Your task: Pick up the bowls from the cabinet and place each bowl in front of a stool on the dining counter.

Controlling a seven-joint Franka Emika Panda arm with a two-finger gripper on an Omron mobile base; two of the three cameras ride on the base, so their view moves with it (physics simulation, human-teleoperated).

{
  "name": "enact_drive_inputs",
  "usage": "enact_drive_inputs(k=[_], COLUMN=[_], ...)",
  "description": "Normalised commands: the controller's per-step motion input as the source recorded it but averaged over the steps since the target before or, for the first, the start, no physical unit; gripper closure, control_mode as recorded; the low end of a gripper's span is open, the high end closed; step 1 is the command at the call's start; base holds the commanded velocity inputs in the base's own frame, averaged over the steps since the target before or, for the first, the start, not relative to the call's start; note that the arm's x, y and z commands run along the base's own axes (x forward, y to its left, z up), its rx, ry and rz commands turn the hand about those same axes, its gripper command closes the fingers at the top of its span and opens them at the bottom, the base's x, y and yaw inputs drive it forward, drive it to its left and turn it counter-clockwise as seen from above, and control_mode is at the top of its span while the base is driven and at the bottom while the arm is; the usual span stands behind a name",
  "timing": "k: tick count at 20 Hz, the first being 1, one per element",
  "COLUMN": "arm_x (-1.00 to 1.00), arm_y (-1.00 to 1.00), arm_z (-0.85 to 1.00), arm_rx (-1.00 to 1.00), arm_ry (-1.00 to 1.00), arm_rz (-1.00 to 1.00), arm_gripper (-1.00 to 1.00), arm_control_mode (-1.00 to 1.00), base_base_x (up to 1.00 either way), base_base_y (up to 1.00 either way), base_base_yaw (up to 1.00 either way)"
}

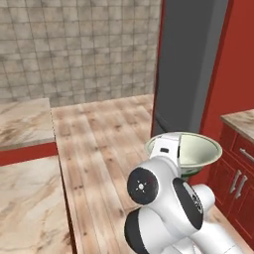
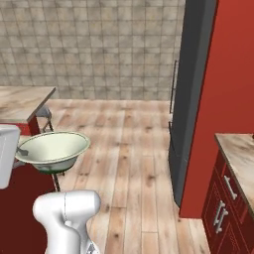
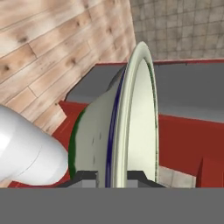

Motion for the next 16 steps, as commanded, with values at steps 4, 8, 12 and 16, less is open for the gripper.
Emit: enact_drive_inputs(k=[4,8,12,16], arm_x=[0.00,0.00,0.00,0.00], arm_y=[0.00,0.00,0.00,0.00], arm_z=[0.00,0.00,0.00,0.00], arm_rx=[0.00,0.00,0.00,0.00], arm_ry=[0.00,0.00,0.00,0.00], arm_rz=[0.00,0.00,0.00,0.00], arm_gripper=[1.00,1.00,1.00,1.00], arm_control_mode=[1.00,1.00,1.00,1.00], base_base_x=[0.70,0.97,1.00,1.00], base_base_y=[-0.15,0.00,0.13,0.00], base_base_yaw=[0.01,0.00,0.00,0.00])
